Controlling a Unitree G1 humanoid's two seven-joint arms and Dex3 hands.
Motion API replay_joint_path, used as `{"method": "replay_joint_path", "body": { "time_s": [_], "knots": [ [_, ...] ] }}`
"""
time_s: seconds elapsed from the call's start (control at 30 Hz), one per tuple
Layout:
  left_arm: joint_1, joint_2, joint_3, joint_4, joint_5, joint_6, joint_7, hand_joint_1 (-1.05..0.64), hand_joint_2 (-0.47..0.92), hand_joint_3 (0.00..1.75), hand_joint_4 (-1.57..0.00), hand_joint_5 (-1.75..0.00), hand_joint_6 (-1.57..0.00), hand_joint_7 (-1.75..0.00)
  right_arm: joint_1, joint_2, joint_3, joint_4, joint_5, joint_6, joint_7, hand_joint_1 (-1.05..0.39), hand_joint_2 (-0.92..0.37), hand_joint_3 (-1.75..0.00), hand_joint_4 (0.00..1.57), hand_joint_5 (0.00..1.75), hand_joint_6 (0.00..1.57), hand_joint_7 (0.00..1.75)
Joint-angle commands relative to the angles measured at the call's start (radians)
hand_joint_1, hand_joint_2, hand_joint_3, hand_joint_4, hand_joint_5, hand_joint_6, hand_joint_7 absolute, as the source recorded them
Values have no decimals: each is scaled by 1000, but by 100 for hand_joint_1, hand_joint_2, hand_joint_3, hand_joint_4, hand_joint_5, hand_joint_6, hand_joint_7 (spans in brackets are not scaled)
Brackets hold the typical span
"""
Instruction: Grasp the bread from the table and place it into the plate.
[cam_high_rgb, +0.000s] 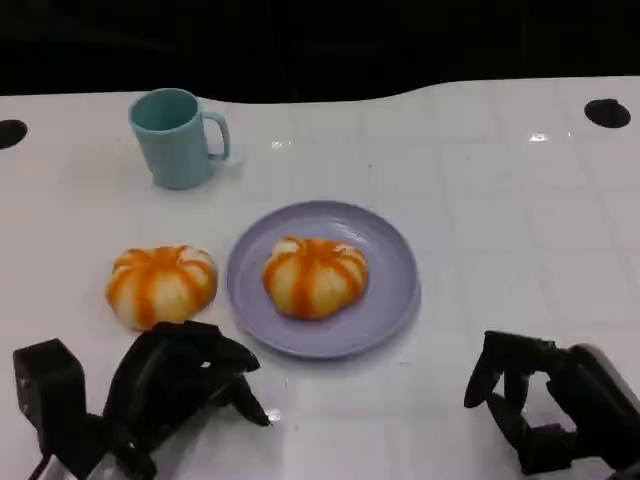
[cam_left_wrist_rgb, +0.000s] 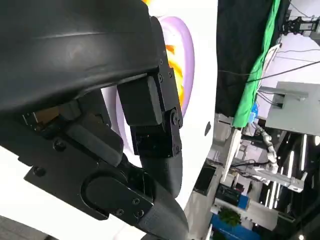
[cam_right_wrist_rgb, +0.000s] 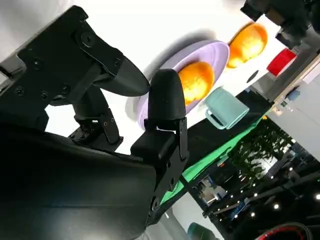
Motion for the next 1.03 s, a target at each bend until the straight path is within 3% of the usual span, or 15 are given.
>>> {"method": "replay_joint_path", "body": {
  "time_s": [0.03, 0.37, 1.03],
  "knots": [
    [0, 23, 7, 7, -8, 3, -16, -105, 73, 0, -157, -57, -157, -17, -26, -3, 0, 39, -22, -24, -33, -14, -31, -144, 85, 175, 75, 155],
    [-20, 28, 13, 51, -5, -18, -23, -105, 74, 0, -157, -57, -157, -16, -51, -4, 7, 86, -52, -39, -74, -17, -31, -144, 86, 175, 74, 156],
    [-33, 27, 18, 63, -3, -20, -24, -105, 74, 0, -157, -57, -157, -16, -55, -9, 10, 88, -53, -35, -60, -17, -31, -142, 85, 175, 76, 149]
  ]
}}
